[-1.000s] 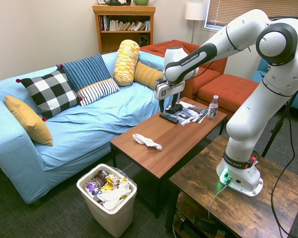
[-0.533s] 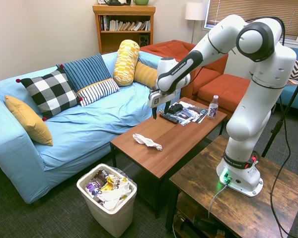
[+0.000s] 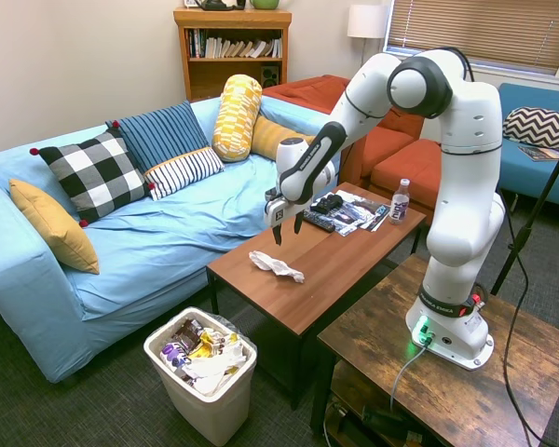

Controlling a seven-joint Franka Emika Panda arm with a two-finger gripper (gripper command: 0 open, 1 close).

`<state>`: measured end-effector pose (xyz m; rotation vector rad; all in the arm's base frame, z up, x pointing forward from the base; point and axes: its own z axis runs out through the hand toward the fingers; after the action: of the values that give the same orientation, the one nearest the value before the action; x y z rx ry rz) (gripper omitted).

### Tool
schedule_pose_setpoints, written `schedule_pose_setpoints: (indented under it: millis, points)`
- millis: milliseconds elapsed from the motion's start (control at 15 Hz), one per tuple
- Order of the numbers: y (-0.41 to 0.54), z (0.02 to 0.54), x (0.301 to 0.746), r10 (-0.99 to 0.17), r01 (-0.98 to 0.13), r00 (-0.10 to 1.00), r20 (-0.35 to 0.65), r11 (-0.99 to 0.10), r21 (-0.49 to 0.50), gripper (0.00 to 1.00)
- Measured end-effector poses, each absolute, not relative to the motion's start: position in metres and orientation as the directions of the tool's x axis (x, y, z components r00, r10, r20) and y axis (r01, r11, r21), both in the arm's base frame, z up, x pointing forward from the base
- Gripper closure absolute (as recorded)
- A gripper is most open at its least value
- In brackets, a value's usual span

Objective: Throw the tissue in the trash bin

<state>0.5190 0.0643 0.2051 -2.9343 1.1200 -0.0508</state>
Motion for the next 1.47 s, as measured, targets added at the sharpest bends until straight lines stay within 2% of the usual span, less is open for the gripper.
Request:
schedule_pose_setpoints:
  millis: [333, 667, 733, 1467]
  points:
    - [0.088, 0.146, 0.529, -0.638, -0.638, 0.770, 0.008, -0.769, 0.051, 0.00]
    - [0.101, 0.111, 0.541, -0.627, -0.625, 0.779, 0.006, -0.776, 0.087, 0.00]
    - [0.100, 0.108, 0.544, -0.629, -0.627, 0.777, 0.008, -0.774, 0.087, 1.00]
    - [0.082, 0.095, 0.552, -0.654, -0.651, 0.756, -0.009, -0.754, 0.086, 1.00]
